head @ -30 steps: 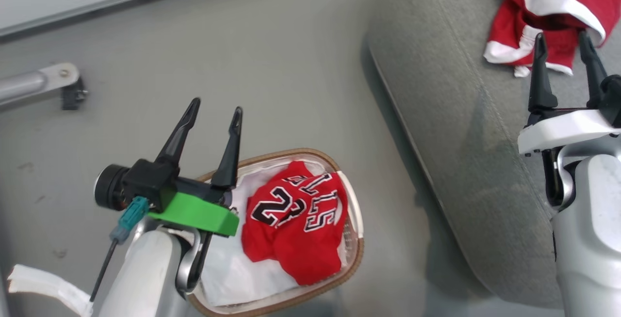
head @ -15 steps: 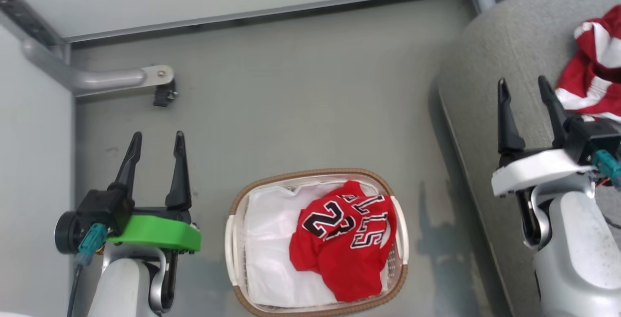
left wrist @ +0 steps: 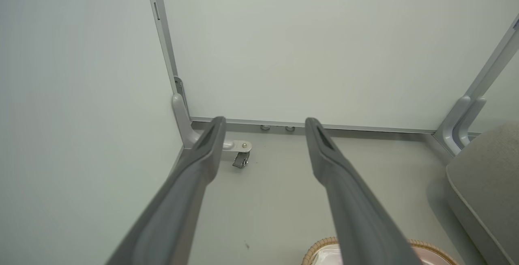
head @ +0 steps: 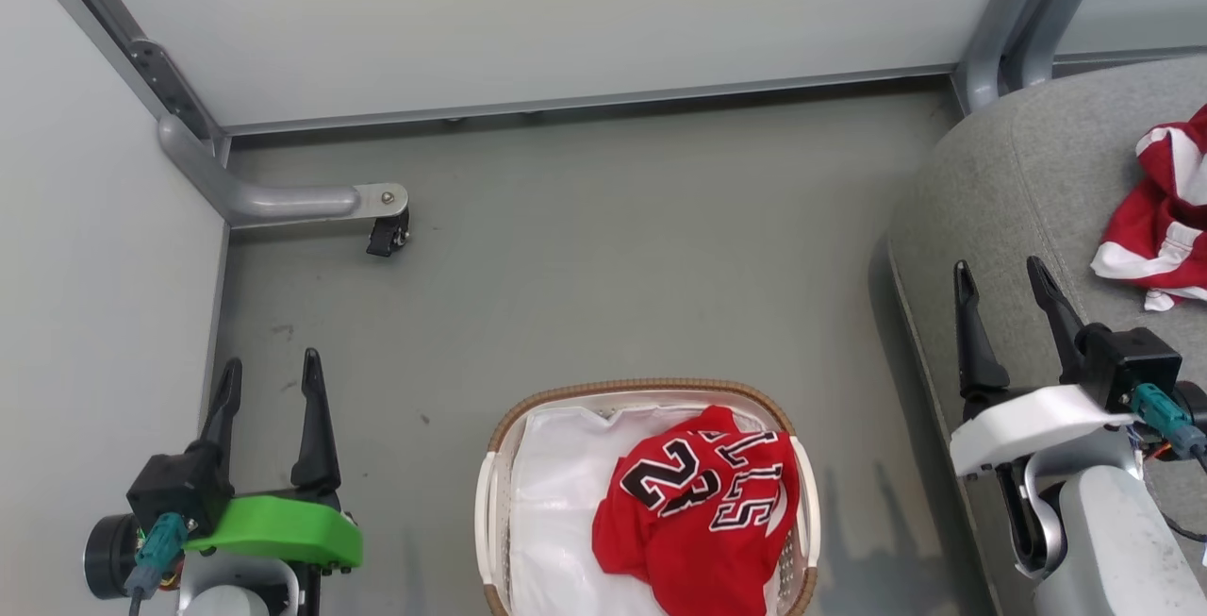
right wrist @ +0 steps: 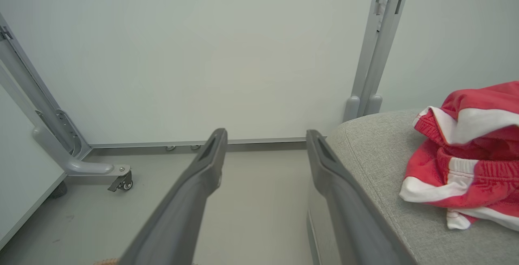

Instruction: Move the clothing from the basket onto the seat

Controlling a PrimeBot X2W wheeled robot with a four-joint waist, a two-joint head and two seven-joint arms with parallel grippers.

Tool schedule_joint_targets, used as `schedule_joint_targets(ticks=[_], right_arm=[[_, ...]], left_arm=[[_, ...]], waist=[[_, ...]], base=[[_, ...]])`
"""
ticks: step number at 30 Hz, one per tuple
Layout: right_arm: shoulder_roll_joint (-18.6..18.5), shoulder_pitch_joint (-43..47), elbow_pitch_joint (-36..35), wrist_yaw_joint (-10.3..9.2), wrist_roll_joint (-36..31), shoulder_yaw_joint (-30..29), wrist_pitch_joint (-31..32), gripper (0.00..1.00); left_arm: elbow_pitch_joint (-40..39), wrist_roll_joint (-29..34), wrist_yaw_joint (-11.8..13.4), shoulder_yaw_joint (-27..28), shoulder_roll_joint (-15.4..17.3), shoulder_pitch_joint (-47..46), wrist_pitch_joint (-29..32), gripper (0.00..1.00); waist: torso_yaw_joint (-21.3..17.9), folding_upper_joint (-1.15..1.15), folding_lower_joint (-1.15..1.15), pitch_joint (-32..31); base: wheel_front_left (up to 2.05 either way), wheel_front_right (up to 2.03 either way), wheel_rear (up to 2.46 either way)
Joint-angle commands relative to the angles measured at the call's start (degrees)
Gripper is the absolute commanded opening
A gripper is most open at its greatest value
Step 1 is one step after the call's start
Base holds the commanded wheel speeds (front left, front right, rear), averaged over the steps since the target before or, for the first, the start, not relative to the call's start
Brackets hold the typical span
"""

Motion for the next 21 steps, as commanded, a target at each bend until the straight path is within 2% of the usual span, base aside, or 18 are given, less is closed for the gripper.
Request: schedule_joint_targets(ticks=[1, 13, 21], right_arm=[[-0.1, 1.4, -0.3, -0.06, 0.5, 0.1, -0.1, 1.0], [0.1, 6.1, 0.1, -0.06, 2.1, -0.1, -0.1, 1.0], [0.1, 4.8, -0.4, -0.06, 2.4, 0.7, -0.1, 1.0]], left_arm=[[0.1, 0.3, -0.2, 0.3, 0.0, 1.0, 0.0, 1.0], [-0.6, -0.3, -0.2, 1.0, -0.1, 5.5, 0.0, 1.0], [0.0, -1.6, -0.2, -1.5, -0.1, 4.8, 0.0, 1.0]], waist=[[0.1, 0.0, 0.0, -1.3], [-0.2, 0.0, 0.0, -4.6], [-0.9, 0.0, 0.0, -3.1]], base=[[0.0, 0.0, 0.0], [0.0, 0.0, 0.0], [0.0, 0.0, 0.0]])
